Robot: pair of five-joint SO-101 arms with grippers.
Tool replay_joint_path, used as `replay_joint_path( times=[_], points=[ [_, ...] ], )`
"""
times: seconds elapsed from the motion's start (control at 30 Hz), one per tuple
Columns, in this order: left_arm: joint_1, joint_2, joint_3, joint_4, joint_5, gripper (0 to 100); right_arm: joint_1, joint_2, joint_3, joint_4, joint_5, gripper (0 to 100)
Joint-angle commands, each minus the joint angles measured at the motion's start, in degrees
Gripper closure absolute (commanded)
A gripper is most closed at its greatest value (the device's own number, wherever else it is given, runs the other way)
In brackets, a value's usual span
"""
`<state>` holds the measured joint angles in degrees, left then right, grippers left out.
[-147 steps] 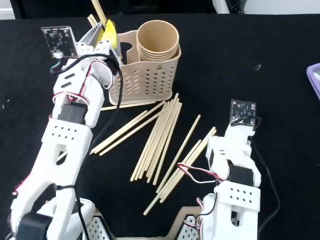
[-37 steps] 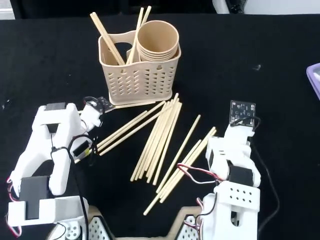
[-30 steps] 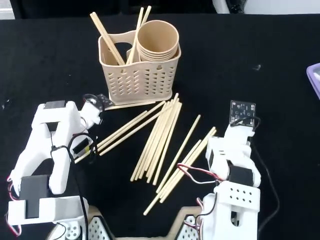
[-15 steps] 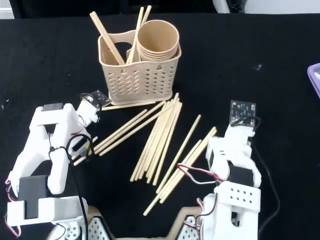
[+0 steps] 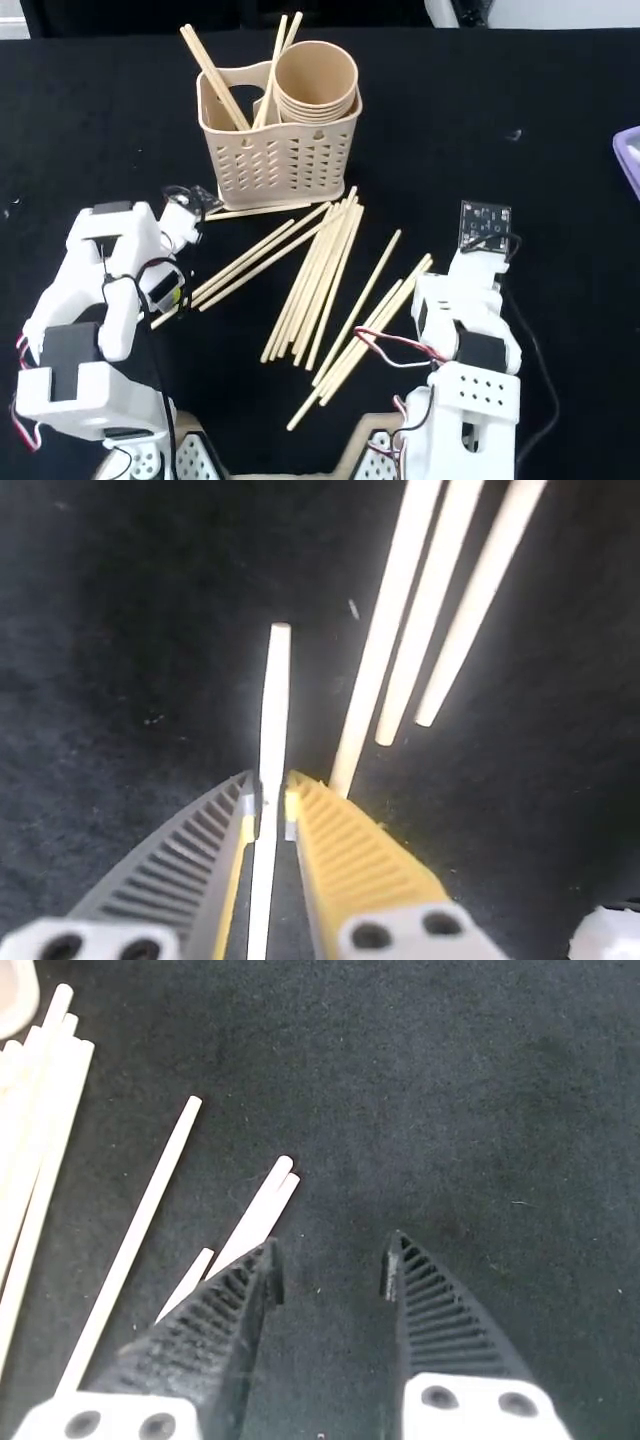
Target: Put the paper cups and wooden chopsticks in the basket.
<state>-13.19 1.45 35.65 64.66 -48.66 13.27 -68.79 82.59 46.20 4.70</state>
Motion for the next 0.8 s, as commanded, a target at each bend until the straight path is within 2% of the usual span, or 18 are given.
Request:
replay_joint_path(
  times=[0.0, 0.13, 0.4, 0.57, 0.63, 0.77],
  points=[
    [0.22, -2.9, -4.53, 2.55, 1.23, 97, 0.26, -1.1, -0.31, -1.23, -0.26, 81.9],
    [3.12, -7.12, -7.78, 7.21, 2.29, 97, 0.26, -1.1, -0.31, -1.23, -0.26, 81.9],
    [15.43, -8.53, -11.3, 7.38, 12.66, 97, 0.26, -1.1, -0.31, -1.23, -0.26, 81.9],
    [19.03, -8.53, -10.86, 0.62, 16.35, 97, 0.26, -1.1, -0.31, -1.23, -0.26, 81.9],
    [19.03, -8.53, -10.33, 0.0, 16.79, 92, 0.26, -1.1, -0.31, -1.23, -0.26, 81.9],
    [19.21, -8.7, -8.13, -0.09, 16.79, 73, 0.26, -1.1, -0.31, -1.23, -0.26, 81.9]
  ],
)
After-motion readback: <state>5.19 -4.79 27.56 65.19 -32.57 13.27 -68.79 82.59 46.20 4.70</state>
